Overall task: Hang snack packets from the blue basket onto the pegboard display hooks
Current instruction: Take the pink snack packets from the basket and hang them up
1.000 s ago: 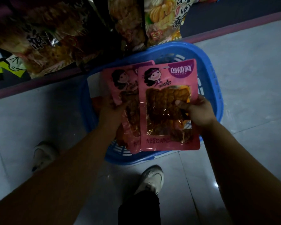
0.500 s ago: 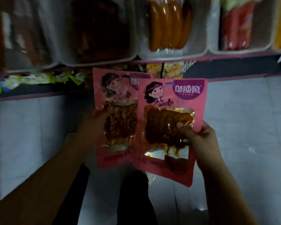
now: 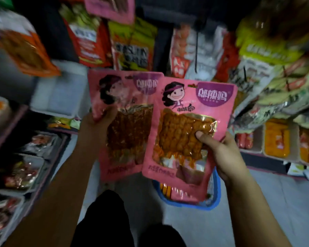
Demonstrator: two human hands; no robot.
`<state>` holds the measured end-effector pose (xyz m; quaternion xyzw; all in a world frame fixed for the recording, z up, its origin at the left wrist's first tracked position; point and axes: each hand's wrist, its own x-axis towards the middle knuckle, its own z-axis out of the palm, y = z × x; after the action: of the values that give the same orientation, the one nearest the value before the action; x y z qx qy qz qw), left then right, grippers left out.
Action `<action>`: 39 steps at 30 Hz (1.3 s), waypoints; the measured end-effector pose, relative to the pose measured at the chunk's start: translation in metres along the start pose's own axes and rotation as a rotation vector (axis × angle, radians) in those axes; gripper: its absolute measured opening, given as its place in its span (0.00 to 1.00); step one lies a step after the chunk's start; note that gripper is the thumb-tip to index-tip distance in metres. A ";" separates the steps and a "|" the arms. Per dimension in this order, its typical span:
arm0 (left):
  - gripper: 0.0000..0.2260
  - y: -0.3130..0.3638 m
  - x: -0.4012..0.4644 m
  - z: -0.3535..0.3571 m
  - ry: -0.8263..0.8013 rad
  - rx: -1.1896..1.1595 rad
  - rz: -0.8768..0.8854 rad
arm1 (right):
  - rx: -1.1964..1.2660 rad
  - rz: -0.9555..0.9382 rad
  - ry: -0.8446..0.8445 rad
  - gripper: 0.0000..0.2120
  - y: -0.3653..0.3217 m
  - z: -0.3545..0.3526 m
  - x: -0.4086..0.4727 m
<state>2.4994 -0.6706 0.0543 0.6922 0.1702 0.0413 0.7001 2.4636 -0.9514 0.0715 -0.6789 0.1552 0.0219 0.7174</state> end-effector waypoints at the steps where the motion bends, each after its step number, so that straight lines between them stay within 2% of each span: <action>1: 0.02 0.012 0.004 -0.014 0.020 -0.020 0.007 | -0.008 -0.022 -0.035 0.10 -0.014 0.011 0.002; 7: 0.03 0.079 0.049 -0.080 0.043 -0.154 0.074 | 0.004 -0.180 -0.186 0.09 -0.083 0.085 0.021; 10: 0.14 0.109 0.078 -0.100 -0.010 -0.221 0.159 | 0.023 -0.199 -0.224 0.13 -0.105 0.118 0.032; 11: 0.15 0.118 0.089 -0.105 -0.052 -0.224 0.179 | 0.031 -0.211 -0.228 0.13 -0.109 0.126 0.038; 14: 0.10 0.143 0.121 -0.114 -0.157 -0.232 0.195 | 0.060 -0.220 -0.210 0.05 -0.124 0.155 0.052; 17: 0.05 0.160 0.150 -0.115 -0.243 -0.182 0.188 | -0.018 -0.249 -0.132 0.13 -0.130 0.179 0.072; 21: 0.13 0.175 0.177 -0.116 -0.339 -0.207 0.165 | 0.000 -0.228 -0.090 0.21 -0.126 0.207 0.090; 24: 0.12 0.184 0.186 -0.114 -0.411 -0.205 0.145 | -0.003 -0.213 -0.146 0.28 -0.124 0.221 0.100; 26: 0.09 0.186 0.191 -0.110 -0.419 -0.195 0.144 | 0.018 -0.212 -0.187 0.27 -0.122 0.227 0.103; 29: 0.10 0.191 0.196 -0.104 -0.435 -0.185 0.144 | 0.077 -0.220 -0.145 0.27 -0.118 0.228 0.105; 35: 0.07 0.218 0.206 -0.087 -0.365 -0.196 0.336 | 0.042 -0.341 -0.034 0.23 -0.121 0.230 0.109; 39: 0.05 0.227 0.208 -0.083 -0.299 -0.219 0.419 | 0.037 -0.381 -0.046 0.24 -0.130 0.230 0.117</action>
<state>2.7104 -0.5212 0.2416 0.6309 -0.0874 0.1007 0.7643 2.6510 -0.7565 0.1743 -0.6818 0.0077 -0.1018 0.7243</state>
